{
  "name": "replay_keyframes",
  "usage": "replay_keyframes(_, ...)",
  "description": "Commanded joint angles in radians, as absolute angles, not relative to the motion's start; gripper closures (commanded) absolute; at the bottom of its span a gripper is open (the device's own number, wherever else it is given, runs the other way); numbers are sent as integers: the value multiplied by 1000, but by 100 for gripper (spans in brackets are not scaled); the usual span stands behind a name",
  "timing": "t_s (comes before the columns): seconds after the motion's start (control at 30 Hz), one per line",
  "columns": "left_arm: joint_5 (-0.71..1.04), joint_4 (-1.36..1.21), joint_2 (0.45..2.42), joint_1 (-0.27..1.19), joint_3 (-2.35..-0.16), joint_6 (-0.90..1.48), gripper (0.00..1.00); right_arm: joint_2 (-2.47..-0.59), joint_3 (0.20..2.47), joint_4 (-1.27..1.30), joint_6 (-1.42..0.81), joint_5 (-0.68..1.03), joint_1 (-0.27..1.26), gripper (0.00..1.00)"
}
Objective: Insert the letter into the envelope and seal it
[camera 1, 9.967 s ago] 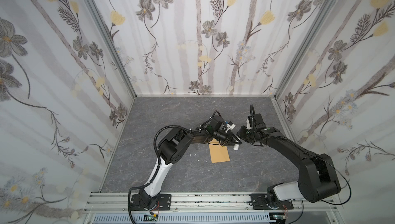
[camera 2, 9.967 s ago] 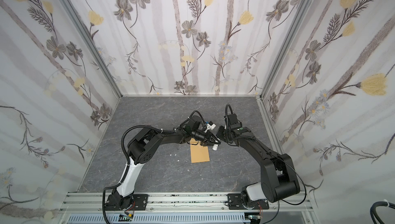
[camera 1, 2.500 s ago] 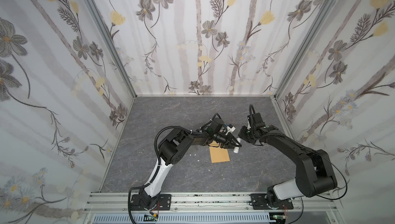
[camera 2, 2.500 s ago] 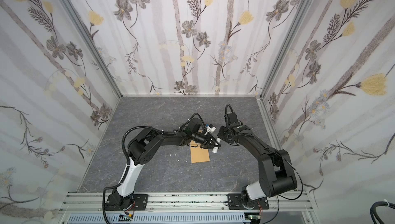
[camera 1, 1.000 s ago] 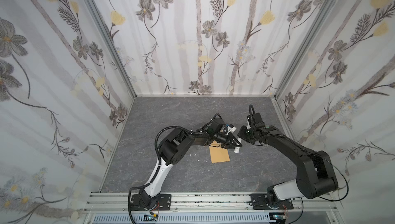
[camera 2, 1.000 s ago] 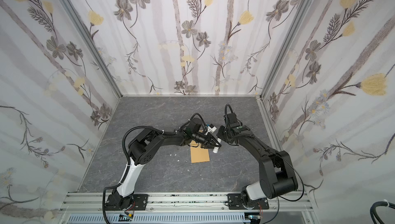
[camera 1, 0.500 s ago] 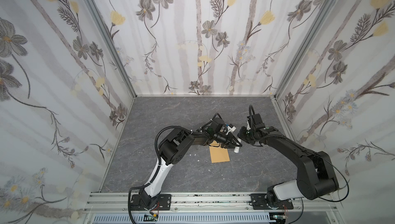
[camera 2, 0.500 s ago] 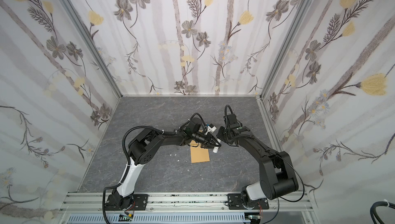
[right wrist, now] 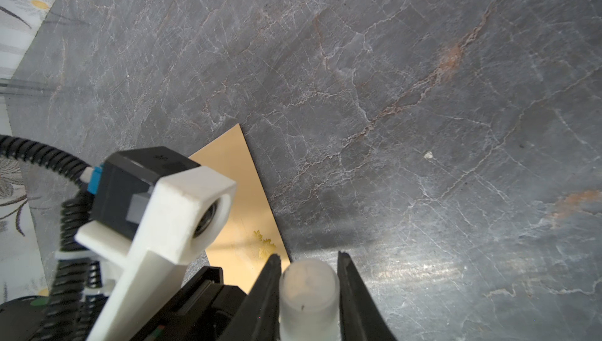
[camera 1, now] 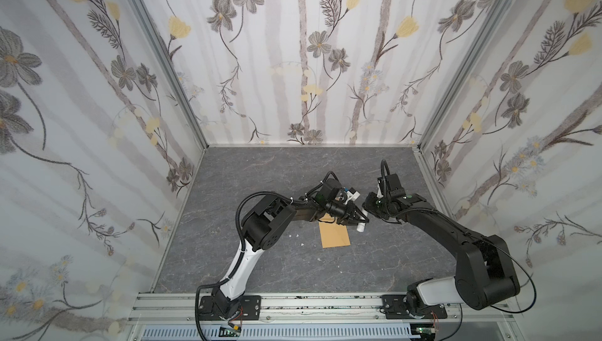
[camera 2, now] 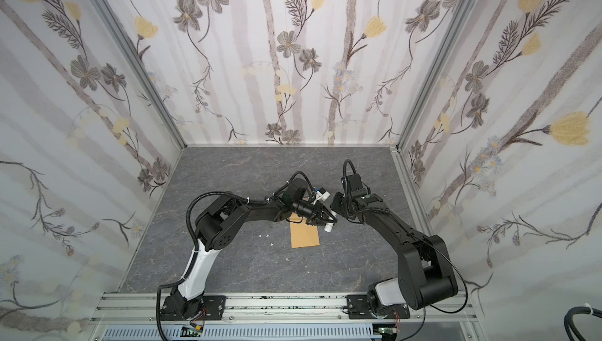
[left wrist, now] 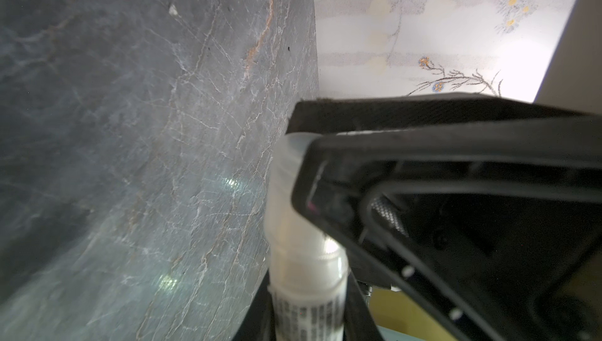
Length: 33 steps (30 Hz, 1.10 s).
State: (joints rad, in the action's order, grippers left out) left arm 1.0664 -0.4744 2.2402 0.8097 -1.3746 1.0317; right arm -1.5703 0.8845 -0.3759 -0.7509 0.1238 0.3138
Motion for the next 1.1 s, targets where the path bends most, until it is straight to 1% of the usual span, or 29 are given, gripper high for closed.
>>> replay_keyframes(0.0,1050,-492,2235,806,-1383,1034,100,-1570,884,-356,-763,136,318,70)
replay_keyframes(1.07,1013,-494,2223,785,-1372,1048,100,-1567,882,-359,-773,118,366,71)
